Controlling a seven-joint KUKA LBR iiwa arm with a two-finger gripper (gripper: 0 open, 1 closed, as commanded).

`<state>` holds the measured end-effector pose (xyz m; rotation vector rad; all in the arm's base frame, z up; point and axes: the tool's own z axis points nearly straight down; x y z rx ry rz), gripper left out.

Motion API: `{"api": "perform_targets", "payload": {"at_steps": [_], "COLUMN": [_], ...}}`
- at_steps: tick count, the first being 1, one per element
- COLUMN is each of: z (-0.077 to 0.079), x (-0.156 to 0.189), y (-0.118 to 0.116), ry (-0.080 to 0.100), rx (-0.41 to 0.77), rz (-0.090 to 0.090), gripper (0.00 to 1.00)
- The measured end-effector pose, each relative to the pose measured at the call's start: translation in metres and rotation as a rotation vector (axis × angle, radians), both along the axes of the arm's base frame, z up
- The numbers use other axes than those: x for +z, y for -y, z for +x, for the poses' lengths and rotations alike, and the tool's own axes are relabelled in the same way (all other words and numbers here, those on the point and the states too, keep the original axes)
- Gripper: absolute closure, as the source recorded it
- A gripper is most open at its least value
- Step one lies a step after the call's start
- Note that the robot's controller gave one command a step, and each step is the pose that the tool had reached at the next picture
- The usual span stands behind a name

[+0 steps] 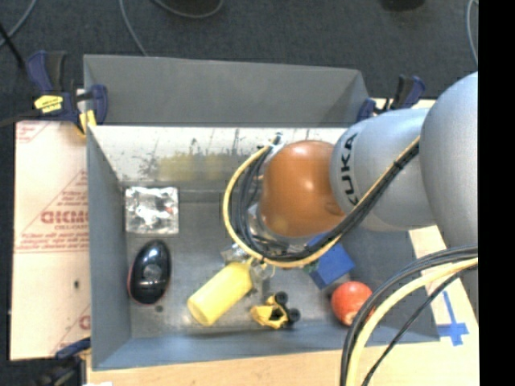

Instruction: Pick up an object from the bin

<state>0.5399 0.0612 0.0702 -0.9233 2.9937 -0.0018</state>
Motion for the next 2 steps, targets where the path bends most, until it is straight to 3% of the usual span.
{"api": "perform_targets", "payload": {"at_steps": [1, 2], "z": [0.009, 0.02], "x": [0.022, 0.128], "y": [0.004, 0.007], "ry": [0.001, 0.003], "rx": [0.017, -0.058], "rz": [0.0, 0.002], "gripper": [1.0, 1.0]}}
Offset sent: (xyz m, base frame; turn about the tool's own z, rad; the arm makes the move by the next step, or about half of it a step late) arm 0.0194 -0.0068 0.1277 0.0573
